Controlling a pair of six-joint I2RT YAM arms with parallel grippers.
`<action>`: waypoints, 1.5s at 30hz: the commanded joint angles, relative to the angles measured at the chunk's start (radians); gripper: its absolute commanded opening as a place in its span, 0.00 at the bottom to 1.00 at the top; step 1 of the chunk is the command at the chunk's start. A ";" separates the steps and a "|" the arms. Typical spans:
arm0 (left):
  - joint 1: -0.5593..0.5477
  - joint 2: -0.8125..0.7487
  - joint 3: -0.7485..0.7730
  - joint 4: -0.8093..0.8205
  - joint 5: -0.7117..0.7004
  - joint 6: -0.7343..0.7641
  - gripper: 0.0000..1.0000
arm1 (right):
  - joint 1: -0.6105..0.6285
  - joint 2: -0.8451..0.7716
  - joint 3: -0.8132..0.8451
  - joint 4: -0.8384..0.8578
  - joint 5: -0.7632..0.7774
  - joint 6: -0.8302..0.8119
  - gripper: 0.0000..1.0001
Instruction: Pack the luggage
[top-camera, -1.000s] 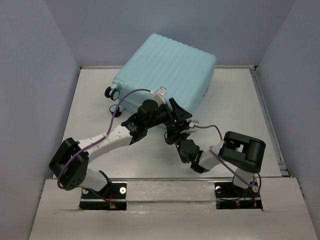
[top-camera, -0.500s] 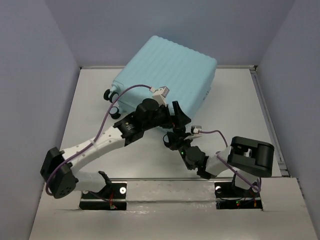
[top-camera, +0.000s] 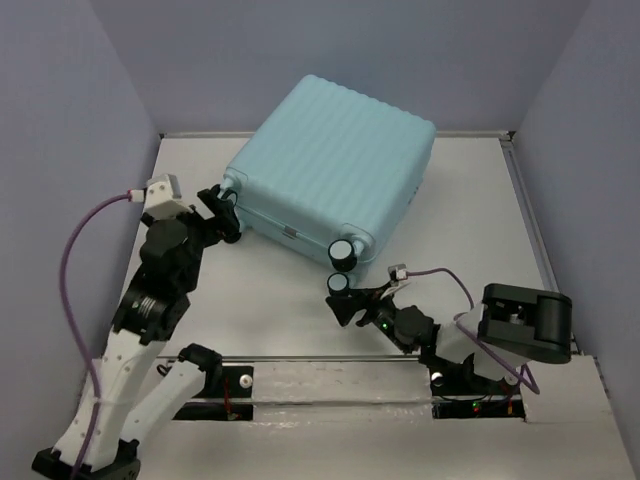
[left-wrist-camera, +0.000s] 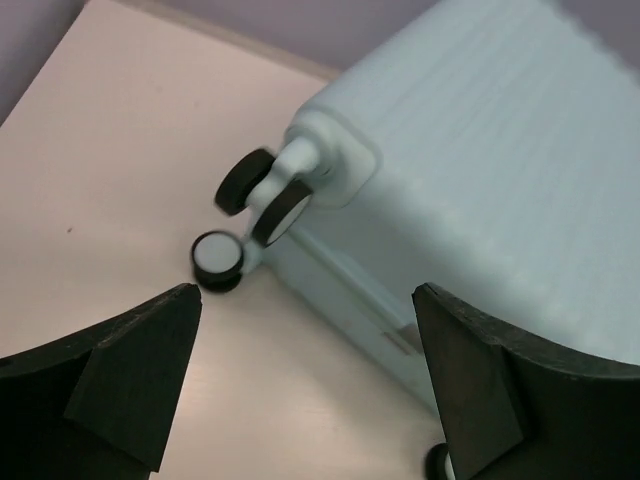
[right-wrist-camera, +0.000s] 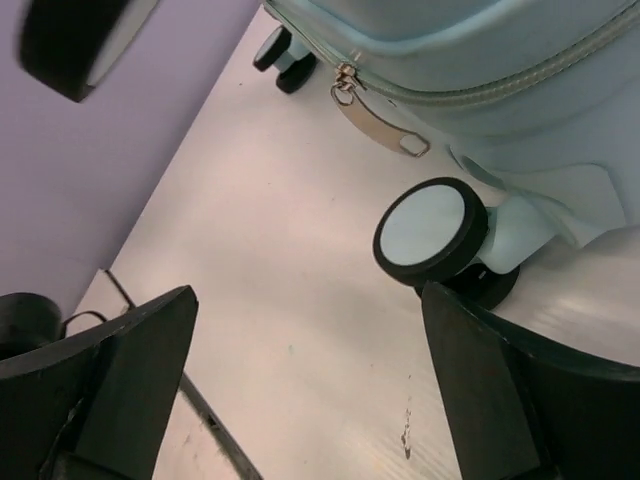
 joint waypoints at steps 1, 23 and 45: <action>0.145 0.133 -0.080 -0.026 0.093 0.116 0.99 | 0.007 -0.221 -0.045 -0.093 -0.075 0.052 1.00; 0.270 0.596 0.142 0.051 0.239 0.353 0.99 | 0.007 -0.879 0.056 -1.104 -0.131 -0.026 1.00; 0.270 0.699 0.158 0.069 0.450 0.357 0.20 | -0.037 -0.914 0.113 -1.294 0.006 -0.015 0.98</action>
